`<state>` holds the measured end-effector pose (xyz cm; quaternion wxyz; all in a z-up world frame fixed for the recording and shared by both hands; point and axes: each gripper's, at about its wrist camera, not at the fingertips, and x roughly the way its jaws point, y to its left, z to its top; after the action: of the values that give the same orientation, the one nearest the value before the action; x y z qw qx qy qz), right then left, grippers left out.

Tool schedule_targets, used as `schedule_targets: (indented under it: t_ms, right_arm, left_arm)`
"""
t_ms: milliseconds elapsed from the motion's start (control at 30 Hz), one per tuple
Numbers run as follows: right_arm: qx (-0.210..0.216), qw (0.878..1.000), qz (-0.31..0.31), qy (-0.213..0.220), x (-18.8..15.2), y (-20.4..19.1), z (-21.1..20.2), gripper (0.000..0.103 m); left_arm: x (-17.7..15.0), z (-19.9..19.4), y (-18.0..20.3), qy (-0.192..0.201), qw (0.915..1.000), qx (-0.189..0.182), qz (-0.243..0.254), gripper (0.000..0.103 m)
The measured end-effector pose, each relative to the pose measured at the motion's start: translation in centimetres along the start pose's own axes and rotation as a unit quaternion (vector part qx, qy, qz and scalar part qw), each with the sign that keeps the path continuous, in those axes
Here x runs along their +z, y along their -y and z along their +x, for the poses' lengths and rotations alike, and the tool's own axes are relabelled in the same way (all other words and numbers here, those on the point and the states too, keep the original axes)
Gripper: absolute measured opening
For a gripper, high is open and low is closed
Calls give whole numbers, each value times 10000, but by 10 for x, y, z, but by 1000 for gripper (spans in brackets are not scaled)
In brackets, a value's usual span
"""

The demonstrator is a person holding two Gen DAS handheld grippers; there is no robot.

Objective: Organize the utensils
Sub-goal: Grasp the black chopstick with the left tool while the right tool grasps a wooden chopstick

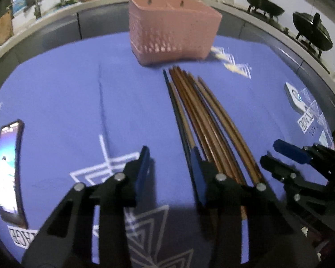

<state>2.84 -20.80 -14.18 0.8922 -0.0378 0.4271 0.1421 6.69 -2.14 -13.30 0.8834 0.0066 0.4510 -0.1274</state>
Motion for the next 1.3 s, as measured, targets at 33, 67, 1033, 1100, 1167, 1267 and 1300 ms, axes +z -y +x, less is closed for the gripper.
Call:
schedule_targets:
  t_ms: [33,67,1033,1100,1167,1267,1300]
  right_arm:
    - [-14,10000,-22,-41,-1,0,3,35]
    - [-31,9999,-50,-85,-3,0,5,35]
    - [76,9988,-67,-479,25,33,27,31]
    - [161,9980,-200,-583,41,32,39,31]
    - [165,9970,-378,-655,63,29,53,31]
    - [312,9953,-438,-807,94,27,76,31]
    - [343,9949,-454,-836,101,26,81,30]
  left_arm:
    - [-1,3,2,-26,10000,-25,13,35]
    - [-1,5,3,-39,10000,-27,25,35]
    - [11,19,-13,-327,9993,150,93,11]
    - [23,27,-10,-341,9989,209,236,13]
    - [39,38,-7,-322,9982,287,405,13]
    - [61,54,-2,-297,9970,315,634,13]
    - [69,59,0,-250,9967,300,713,13]
